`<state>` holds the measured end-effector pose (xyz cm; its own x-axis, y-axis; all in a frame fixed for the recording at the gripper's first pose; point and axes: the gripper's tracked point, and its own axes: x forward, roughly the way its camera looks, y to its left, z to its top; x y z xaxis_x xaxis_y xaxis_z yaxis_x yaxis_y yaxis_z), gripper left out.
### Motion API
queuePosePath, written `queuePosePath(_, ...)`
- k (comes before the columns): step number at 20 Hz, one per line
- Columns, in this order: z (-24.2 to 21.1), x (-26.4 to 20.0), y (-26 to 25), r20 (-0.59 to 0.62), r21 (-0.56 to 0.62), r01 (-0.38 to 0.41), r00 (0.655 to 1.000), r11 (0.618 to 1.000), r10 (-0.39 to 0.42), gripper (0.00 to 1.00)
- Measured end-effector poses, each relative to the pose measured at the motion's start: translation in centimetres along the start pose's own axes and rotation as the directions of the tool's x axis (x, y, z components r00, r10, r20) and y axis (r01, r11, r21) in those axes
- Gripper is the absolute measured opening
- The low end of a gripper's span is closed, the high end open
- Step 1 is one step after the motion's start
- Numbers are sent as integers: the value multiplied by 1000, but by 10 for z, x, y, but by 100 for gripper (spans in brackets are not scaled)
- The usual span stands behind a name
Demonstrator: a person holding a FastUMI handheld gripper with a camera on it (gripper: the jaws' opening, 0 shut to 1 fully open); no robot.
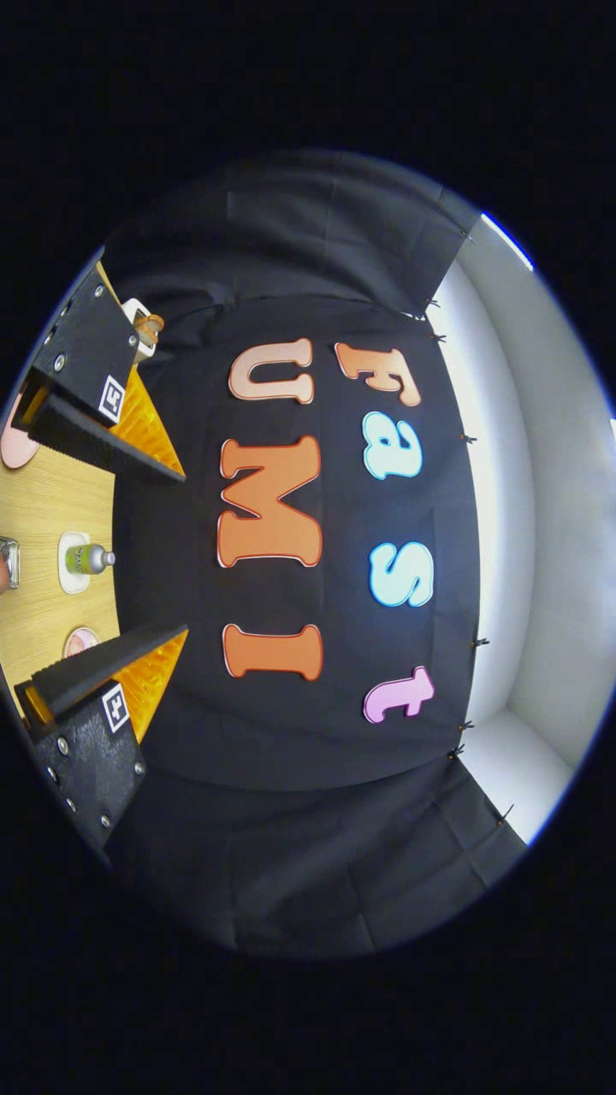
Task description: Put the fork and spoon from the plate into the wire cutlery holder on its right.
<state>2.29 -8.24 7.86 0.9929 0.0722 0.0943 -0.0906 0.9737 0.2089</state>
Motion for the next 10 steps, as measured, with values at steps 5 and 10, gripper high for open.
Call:
queuePosePath(5,27,-6,2,109,-22,-7,994,1000,10,96)
queuePosePath(10,27,-16,12,165,-22,-46,985,999,49,96)
